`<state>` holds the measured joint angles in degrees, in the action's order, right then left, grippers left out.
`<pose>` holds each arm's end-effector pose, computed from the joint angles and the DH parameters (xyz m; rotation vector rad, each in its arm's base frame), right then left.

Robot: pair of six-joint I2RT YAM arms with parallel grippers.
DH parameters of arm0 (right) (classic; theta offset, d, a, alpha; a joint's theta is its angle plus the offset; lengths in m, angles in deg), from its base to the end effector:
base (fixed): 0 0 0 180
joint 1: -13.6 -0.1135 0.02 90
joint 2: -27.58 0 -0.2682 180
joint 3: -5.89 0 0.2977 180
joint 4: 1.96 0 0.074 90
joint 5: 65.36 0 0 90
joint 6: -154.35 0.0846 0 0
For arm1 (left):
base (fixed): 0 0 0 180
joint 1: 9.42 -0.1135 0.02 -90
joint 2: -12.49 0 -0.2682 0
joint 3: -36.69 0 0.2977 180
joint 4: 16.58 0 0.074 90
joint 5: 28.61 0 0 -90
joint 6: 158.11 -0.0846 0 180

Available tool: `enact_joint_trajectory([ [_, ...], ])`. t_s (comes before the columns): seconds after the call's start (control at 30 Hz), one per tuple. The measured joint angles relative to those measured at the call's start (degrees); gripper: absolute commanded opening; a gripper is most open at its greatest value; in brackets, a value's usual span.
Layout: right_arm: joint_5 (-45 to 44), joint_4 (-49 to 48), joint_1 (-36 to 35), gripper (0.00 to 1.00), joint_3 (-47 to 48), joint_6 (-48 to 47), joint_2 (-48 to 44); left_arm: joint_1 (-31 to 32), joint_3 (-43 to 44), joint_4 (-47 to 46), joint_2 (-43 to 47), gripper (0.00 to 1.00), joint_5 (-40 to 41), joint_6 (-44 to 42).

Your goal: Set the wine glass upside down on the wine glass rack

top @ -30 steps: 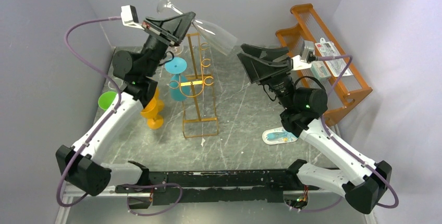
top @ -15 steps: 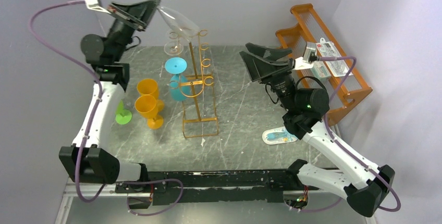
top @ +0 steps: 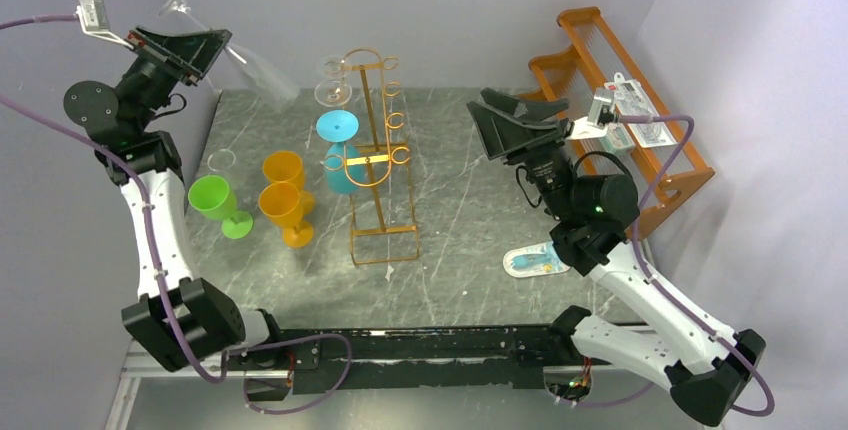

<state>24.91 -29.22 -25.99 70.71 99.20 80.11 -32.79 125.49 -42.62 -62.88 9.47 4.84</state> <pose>0.2078 0.1724 0.4907 -0.0437 0.9411 1.2114 0.3378 0.0734 0.5224 -0.0494 1.2467 -1.1553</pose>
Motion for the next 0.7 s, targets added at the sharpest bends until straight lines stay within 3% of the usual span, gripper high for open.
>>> enact_joint_trajectory([
  [0.13, -1.0, 1.2, 0.0, 0.68, -0.4, -0.3, -0.5, -0.5, 0.0, 9.9, 2.6, 0.05, -2.4, -9.7],
  [0.37, -1.1, 4.4, 0.0, 0.68, -0.3, -0.8, 0.3, 0.4, 1.6, 35.9, 8.3, 0.05, -0.9, -35.6],
  [0.57, -1.0, 7.1, 0.0, 0.68, 0.1, -1.3, 1.6, 4.8, 0.5, 46.3, 11.2, 0.05, 3.1, -48.0],
  [0.7, -1.4, 7.9, 0.0, 0.68, 0.1, -1.5, 1.4, 11.1, -3.5, 49.2, 14.1, 0.05, 7.0, -53.5],
])
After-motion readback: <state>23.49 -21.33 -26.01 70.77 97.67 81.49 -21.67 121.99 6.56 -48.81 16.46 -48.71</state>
